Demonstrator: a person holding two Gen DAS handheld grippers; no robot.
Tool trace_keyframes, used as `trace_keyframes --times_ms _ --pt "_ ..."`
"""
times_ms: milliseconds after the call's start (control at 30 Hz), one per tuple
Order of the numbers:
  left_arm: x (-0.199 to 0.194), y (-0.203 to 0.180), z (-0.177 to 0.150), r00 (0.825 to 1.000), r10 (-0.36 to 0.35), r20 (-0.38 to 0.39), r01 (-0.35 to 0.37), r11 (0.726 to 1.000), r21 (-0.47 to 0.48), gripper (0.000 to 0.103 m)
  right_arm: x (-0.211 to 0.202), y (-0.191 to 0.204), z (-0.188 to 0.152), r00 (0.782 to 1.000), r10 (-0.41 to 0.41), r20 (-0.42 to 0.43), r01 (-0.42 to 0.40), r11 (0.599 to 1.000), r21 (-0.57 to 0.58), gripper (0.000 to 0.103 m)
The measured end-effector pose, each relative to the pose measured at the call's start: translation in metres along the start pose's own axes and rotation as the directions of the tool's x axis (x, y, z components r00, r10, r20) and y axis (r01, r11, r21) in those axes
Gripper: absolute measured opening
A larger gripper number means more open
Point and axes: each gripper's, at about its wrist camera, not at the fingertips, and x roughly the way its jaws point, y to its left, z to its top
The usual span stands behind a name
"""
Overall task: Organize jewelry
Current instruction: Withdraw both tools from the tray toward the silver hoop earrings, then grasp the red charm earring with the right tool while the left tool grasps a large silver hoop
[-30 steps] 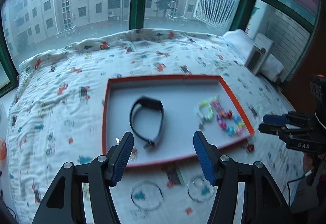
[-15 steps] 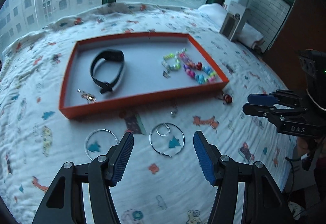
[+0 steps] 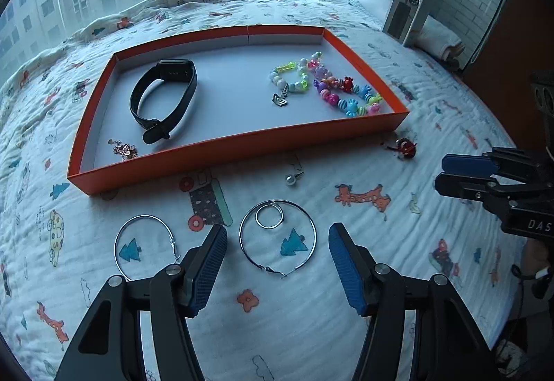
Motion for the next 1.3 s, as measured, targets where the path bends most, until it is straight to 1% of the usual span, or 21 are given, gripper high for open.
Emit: trace_keyframes --times_ms 300,433,467,600,733,967,1167,1300 --pt "0.006 -0.01 0.0 0.998 0.06 0.016 -0.061 0.997 0.042 0.065 0.004 -0.004 -0.001 1.0 0.01 -0.006 -0.01 1.0 0.015 0.042" --pt "0.007 -0.014 -0.001 0.995 0.094 0.029 -0.096 0.993 0.076 0.056 0.005 -0.003 -0.002 1.0 0.012 -0.007 -0.012 1.0 0.015 0.042" --pt "0.007 -0.015 -0.001 0.996 0.088 0.032 -0.09 0.993 0.079 0.053 0.005 -0.003 -0.002 1.0 0.014 -0.007 -0.014 1.0 0.015 0.042" --pt "0.006 -0.014 -0.004 0.996 0.084 0.042 -0.087 0.993 0.078 0.053 0.006 -0.002 -0.002 1.0 0.018 -0.008 -0.018 1.0 0.013 0.042" --pt "0.001 -0.011 -0.005 0.996 0.074 0.055 -0.077 0.996 0.051 0.053 0.005 -0.003 0.0 1.0 0.028 -0.004 -0.028 0.999 0.017 0.042" --pt "-0.03 -0.002 -0.001 0.991 0.062 0.122 -0.062 0.998 -0.008 0.053 0.006 -0.01 0.005 0.999 0.032 0.008 -0.033 0.998 0.049 0.042" --pt "-0.05 0.005 0.0 0.986 0.05 0.158 -0.043 0.998 -0.044 0.053 0.014 -0.013 0.012 1.0 0.024 0.006 -0.025 0.997 0.069 0.042" --pt "-0.056 0.011 -0.001 0.986 0.036 0.165 -0.026 0.998 -0.064 0.053 0.021 -0.012 0.018 1.0 0.02 0.006 -0.021 0.997 0.072 0.042"
